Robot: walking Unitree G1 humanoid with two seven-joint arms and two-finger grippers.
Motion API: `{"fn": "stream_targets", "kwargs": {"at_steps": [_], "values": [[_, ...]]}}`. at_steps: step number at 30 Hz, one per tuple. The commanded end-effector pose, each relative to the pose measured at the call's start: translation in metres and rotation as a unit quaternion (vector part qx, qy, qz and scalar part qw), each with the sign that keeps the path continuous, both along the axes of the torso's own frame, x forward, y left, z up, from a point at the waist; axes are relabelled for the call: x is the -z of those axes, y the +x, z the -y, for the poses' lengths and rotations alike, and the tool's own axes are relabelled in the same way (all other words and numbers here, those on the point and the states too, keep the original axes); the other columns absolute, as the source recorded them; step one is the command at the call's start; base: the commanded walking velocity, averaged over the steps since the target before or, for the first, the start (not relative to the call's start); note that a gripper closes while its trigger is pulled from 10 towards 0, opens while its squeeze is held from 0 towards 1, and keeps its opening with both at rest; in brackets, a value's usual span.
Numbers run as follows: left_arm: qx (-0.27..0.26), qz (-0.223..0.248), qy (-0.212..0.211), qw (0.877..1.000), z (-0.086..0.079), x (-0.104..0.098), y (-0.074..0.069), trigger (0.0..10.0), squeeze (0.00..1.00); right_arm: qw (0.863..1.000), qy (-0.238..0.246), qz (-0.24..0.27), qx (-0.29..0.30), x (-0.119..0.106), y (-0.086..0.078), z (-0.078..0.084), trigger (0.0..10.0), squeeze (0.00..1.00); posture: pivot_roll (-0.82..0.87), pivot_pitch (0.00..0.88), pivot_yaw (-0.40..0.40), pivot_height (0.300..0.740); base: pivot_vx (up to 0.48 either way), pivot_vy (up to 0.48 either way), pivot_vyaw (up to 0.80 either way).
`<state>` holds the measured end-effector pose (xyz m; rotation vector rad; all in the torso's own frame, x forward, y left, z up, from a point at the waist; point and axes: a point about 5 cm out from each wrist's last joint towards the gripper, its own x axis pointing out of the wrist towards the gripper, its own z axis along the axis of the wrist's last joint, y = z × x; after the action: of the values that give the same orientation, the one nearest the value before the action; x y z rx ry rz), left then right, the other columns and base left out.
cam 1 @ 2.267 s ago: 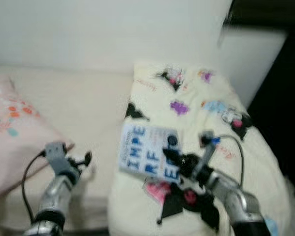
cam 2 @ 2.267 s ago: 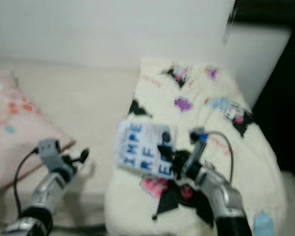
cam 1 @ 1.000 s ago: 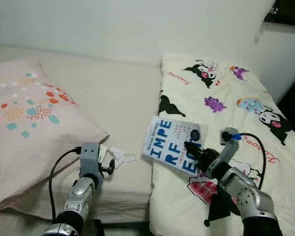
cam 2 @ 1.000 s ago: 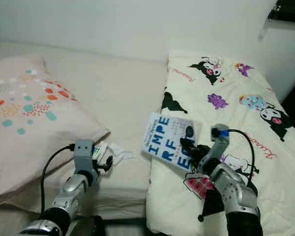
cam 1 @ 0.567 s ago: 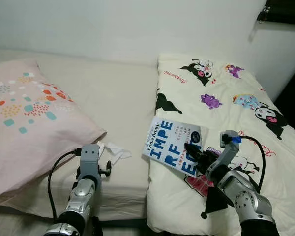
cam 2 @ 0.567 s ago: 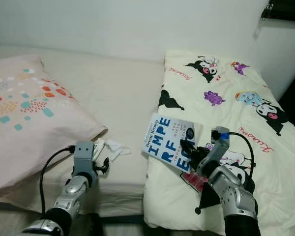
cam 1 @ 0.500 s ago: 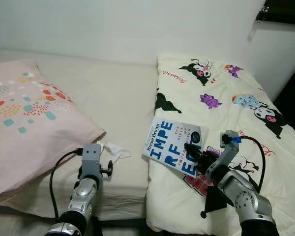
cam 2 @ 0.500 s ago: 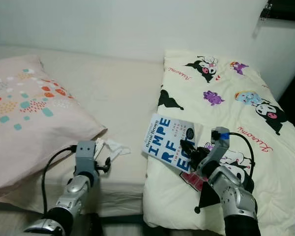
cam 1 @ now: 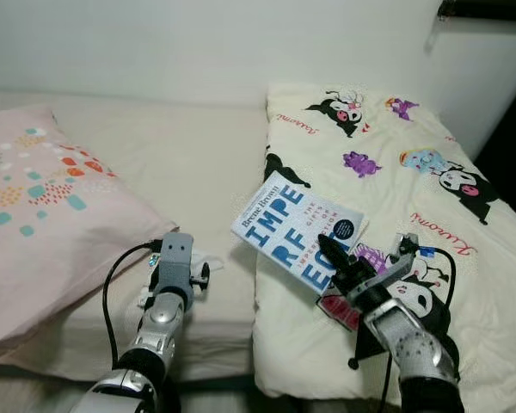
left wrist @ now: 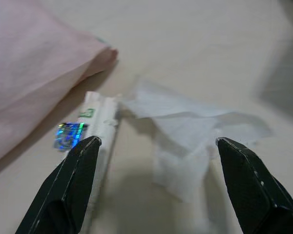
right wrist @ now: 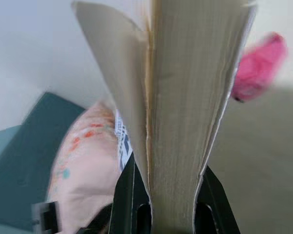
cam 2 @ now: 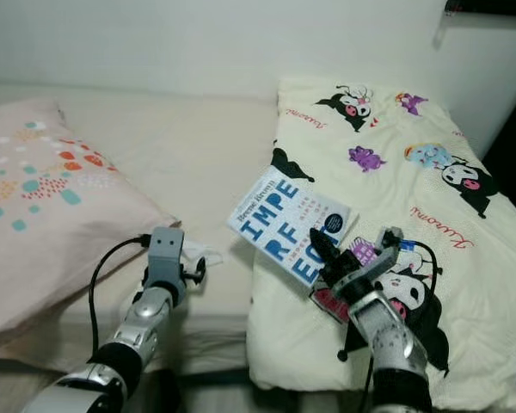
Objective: Clean up the room
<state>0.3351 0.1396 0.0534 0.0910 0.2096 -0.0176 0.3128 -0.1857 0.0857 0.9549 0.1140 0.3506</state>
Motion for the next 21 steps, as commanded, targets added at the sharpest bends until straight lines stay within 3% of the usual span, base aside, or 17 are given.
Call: {"fn": "stream_targets", "kwargs": {"at_steps": [1,2,4,5,10,12,15,17,18,19,21], "values": [[0.003,-0.005,0.016,1.000,-0.007,0.006,-0.005,10.0,0.00,0.999,-0.016,-0.024,0.028,0.004,0.007,0.001,10.0,0.02,0.00,0.181,-0.015,0.514,0.000,0.000,0.00],[0.001,-0.007,0.019,1.000,-0.012,0.008,-0.008,10.0,0.00,0.997,-0.029,-0.050,0.049,0.008,0.011,0.003,10.0,0.55,0.01,0.193,-0.014,0.514,0.000,0.000,0.00],[-0.001,-0.008,0.022,1.000,-0.015,0.010,-0.010,10.0,0.00,0.995,-0.034,-0.066,0.062,0.010,0.014,0.004,10.0,0.55,0.01,0.196,-0.014,0.514,0.000,0.000,0.00],[-0.004,-0.008,0.024,1.000,-0.018,0.011,-0.012,10.0,0.00,0.993,-0.040,-0.088,0.072,0.014,0.015,0.006,10.0,1.00,0.02,0.202,-0.015,0.514,0.000,0.000,0.00],[-0.004,-0.009,0.028,1.000,-0.018,0.012,-0.013,10.0,0.00,0.986,-0.083,-0.135,0.060,0.026,0.013,0.006,10.0,1.00,0.03,0.208,-0.015,0.514,0.000,0.000,0.00],[0.004,-0.004,0.034,0.999,-0.015,0.010,-0.012,10.0,0.00,0.976,-0.136,-0.148,0.083,0.027,0.010,0.017,10.0,1.00,0.03,0.206,-0.015,0.514,0.000,0.000,0.00],[0.011,0.002,0.037,0.999,-0.013,0.007,-0.012,10.0,0.00,0.969,-0.145,-0.125,0.156,0.014,0.010,0.037,10.0,1.00,0.02,0.204,-0.012,0.514,0.000,0.000,0.00],[0.011,0.002,0.037,0.999,-0.013,0.007,-0.012,10.0,0.00,0.969,-0.145,-0.125,0.156,0.014,0.010,0.037,10.0,1.00,0.02,0.204,-0.012,0.514,0.000,0.000,0.00],[0.013,0.001,0.037,0.999,-0.013,0.008,-0.012,10.0,0.00,0.964,-0.177,-0.092,0.177,0.000,0.008,0.045,10.0,1.00,0.00,0.201,-0.008,0.514,0.000,0.000,0.00],[0.013,0.001,0.037,0.999,-0.013,0.008,-0.012,10.0,0.00,0.964,-0.177,-0.092,0.177,0.000,0.008,0.045,10.0,1.00,0.00,0.201,-0.008,0.514,0.000,0.000,0.00],[0.018,-0.002,0.034,0.999,-0.010,0.009,-0.012,10.0,0.00,0.940,-0.265,-0.034,0.211,-0.025,0.002,0.056,10.0,1.00,0.00,0.200,-0.007,0.514,0.000,0.000,0.00]]}}
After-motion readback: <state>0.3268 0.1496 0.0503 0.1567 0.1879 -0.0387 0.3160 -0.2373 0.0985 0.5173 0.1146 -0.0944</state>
